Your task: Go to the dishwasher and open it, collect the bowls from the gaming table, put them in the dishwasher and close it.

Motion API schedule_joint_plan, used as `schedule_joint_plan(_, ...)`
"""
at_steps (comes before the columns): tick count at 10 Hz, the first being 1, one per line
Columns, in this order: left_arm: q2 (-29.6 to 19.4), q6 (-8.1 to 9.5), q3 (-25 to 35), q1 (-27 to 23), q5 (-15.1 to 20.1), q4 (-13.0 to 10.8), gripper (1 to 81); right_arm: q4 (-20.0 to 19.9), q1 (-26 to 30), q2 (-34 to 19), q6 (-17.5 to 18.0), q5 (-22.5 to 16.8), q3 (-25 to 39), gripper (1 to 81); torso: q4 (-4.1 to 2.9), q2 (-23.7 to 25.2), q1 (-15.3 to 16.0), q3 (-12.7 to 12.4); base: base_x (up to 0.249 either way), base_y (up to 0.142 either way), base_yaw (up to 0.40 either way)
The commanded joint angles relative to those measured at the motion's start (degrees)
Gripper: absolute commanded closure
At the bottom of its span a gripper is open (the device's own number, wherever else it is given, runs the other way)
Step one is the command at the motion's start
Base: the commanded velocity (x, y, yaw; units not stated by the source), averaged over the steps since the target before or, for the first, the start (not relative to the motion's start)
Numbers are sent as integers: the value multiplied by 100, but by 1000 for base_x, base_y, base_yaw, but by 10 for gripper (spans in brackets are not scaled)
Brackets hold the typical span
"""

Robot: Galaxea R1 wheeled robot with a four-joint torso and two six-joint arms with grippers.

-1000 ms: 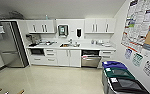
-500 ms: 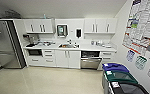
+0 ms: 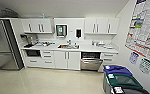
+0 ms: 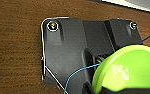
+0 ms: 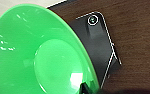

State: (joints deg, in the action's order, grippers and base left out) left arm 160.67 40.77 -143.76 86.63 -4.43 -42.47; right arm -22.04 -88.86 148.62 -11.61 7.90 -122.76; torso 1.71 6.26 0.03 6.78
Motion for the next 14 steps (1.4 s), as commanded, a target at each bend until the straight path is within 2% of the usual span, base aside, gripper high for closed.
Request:
schedule_joint_plan(1,-96,10,6,-264,205,-68,811,77,267,-189,-17,-342,51,811,0,0,0,0,191,0,0)
schedule_joint_plan(7,-87,10,6,-264,205,-85,811,77,267,-198,-17,-350,43,811,0,0,0,0,187,0,0)
schedule_joint_plan(14,-79,10,6,-264,214,-77,811,77,267,-189,-17,-342,43,811,0,-2,0,0,121,0,0)
